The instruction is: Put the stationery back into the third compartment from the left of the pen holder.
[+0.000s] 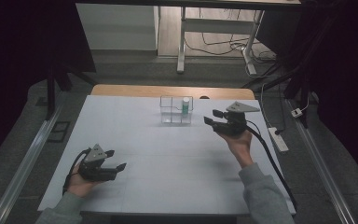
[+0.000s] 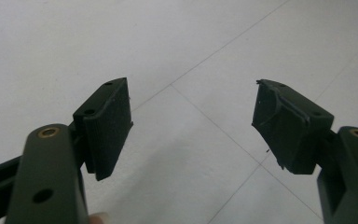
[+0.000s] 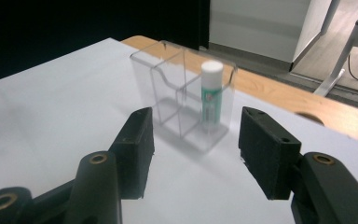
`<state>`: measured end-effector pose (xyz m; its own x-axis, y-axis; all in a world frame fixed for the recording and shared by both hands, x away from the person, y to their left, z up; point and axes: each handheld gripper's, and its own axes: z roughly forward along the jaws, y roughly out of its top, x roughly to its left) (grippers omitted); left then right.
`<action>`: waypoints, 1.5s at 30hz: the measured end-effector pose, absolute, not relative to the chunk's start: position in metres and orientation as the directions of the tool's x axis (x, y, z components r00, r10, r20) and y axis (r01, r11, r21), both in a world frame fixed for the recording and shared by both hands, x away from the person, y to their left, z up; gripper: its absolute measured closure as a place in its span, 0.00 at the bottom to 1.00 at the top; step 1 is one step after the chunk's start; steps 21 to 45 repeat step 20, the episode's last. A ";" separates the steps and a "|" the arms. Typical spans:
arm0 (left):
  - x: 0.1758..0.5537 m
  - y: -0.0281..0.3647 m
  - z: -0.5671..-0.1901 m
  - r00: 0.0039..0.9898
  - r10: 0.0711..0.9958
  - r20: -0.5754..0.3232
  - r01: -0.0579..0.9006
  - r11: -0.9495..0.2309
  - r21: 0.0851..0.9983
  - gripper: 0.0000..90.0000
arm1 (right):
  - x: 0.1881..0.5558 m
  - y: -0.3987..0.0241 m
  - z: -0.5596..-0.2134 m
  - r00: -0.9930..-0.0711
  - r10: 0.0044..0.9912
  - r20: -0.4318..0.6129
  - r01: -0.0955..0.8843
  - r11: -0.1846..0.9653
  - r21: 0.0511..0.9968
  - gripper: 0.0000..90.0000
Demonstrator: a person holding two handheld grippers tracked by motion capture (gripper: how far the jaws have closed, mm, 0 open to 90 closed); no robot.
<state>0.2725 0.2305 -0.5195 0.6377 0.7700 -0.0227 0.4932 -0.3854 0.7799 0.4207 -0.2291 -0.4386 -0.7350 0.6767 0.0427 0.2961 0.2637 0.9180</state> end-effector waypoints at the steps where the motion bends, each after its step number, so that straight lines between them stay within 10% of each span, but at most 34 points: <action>1: 0.273 0.230 -0.519 0.638 0.770 -0.023 0.493 -0.385 0.780 0.31 | 0.414 -0.236 -0.440 -0.735 0.677 0.045 0.298 0.263 0.918 0.50; 14: 0.274 0.232 -0.517 0.624 0.781 -0.033 0.495 -0.362 0.790 0.31 | 0.347 -0.286 -0.465 -0.746 0.663 0.063 0.347 0.306 0.887 0.49; 45: 0.274 0.232 -0.516 0.621 0.783 -0.032 0.493 -0.358 0.793 0.31 | 0.342 -0.292 -0.471 -0.741 0.669 0.058 0.357 0.320 0.877 0.48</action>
